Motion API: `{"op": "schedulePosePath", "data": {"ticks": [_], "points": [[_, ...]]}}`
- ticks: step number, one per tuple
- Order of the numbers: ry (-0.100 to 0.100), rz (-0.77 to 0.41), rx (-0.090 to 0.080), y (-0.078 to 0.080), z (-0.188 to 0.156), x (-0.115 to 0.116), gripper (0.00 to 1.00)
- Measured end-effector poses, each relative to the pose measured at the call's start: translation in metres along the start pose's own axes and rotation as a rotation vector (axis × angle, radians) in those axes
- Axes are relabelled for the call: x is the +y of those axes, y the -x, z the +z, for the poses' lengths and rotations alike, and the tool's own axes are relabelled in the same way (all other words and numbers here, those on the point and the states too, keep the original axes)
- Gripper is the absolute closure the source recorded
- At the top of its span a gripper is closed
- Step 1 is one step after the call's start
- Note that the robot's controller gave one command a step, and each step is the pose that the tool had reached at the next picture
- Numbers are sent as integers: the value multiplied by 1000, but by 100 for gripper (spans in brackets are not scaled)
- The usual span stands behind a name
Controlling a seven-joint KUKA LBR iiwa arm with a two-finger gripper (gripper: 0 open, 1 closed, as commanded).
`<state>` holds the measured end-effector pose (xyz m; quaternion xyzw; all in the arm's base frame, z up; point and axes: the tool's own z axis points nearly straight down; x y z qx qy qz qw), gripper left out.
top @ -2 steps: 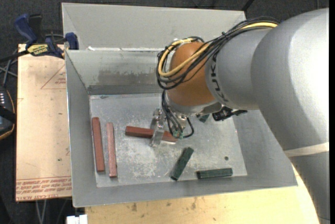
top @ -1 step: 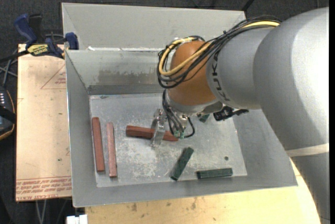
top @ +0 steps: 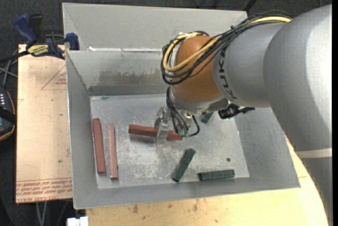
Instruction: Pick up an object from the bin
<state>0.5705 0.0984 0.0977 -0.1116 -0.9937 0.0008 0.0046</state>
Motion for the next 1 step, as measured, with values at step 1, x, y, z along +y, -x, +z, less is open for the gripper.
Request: {"op": "schedulePosePath", "data": {"ticks": [1], "points": [[3,0,-8,2,-22,1,100]]}}
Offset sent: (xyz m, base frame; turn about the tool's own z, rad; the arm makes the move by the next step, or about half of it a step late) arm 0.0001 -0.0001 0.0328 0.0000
